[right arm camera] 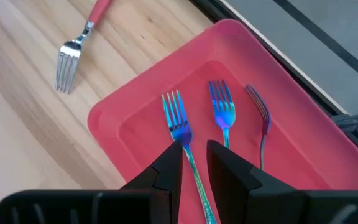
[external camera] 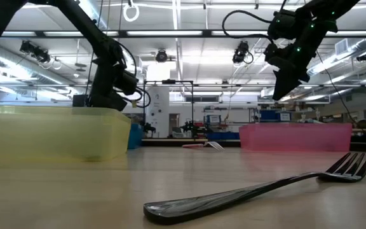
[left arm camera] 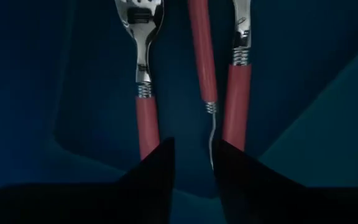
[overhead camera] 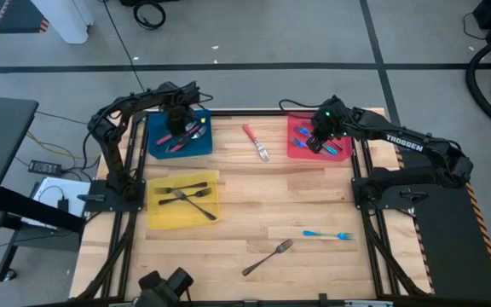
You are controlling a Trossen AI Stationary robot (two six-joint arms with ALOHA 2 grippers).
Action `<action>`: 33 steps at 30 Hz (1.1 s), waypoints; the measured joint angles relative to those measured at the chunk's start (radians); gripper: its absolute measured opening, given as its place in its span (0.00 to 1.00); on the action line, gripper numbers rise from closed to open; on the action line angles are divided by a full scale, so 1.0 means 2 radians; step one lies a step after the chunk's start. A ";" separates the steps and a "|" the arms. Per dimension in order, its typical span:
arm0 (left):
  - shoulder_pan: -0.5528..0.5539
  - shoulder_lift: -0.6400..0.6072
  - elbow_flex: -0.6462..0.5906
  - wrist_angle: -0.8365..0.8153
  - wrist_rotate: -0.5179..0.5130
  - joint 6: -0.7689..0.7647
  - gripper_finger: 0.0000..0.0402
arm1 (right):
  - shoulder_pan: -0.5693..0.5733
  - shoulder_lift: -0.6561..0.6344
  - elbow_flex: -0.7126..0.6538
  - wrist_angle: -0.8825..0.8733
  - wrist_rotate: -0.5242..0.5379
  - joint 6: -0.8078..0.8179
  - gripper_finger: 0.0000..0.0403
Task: Sort silverware by color (type)
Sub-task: Put the blue fork into the red bin
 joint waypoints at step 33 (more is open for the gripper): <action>-0.296 -0.001 0.233 -0.065 0.001 -0.059 0.28 | 0.299 0.000 -0.001 -0.224 -0.140 0.180 0.37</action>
